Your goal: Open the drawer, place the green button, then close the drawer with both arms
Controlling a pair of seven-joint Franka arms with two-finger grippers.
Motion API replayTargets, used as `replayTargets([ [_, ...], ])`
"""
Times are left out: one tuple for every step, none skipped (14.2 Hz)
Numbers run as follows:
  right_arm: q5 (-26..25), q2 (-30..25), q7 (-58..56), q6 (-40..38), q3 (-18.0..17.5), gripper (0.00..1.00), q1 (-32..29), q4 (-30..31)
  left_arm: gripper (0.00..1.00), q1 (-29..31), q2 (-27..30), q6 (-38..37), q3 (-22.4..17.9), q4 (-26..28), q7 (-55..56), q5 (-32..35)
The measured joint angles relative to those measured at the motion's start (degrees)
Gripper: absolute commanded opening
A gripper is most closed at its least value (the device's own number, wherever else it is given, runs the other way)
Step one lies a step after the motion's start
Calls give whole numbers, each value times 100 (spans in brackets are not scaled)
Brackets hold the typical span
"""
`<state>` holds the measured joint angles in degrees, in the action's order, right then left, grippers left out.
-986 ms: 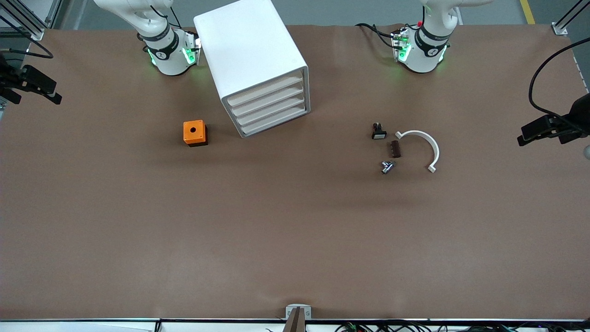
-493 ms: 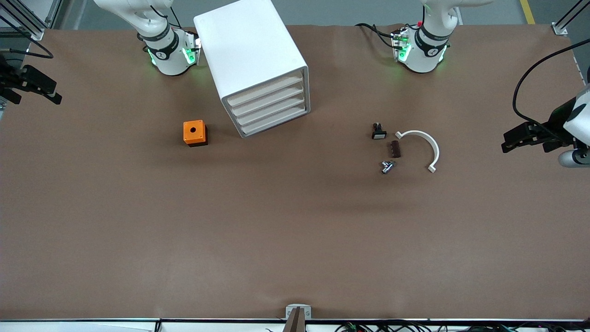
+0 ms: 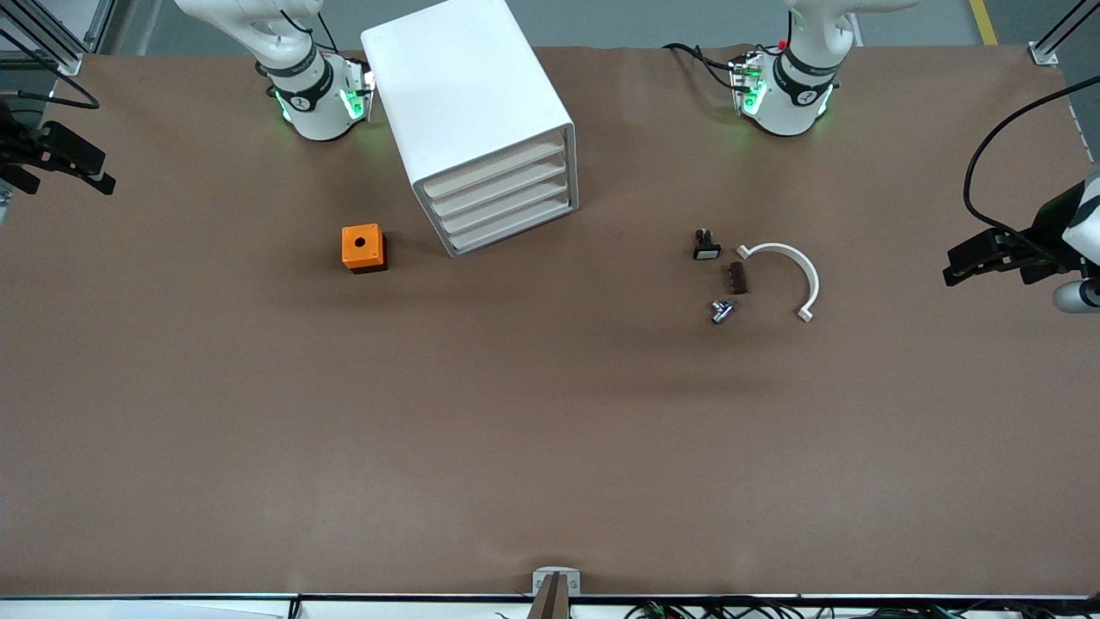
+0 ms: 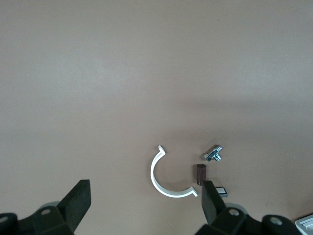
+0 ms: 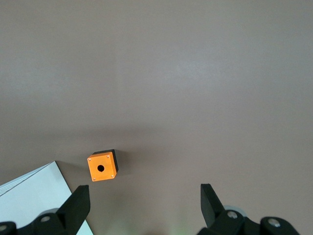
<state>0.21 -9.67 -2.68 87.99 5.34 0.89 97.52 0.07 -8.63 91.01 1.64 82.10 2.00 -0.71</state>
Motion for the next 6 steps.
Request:
replayTargets([
  [0,0,-1,0,0,100,0,0,100,-3,0,0,0,0,0,0],
  [0,0,-1,-1,1,100,0,0,100,-14,0,3,1,-4,0,0],
  [0,0,-1,-1,1,100,0,1,100,-29,0,9,8,-17,2,0],
  [0,0,-1,-1,1,100,0,2,100,-41,1,11,20,-35,5,0],
  [0,0,-1,-3,1,100,0,2,100,-51,1,12,28,-50,7,0],
  [0,0,-1,-4,1,100,0,2,100,-53,1,12,31,-59,8,0],
])
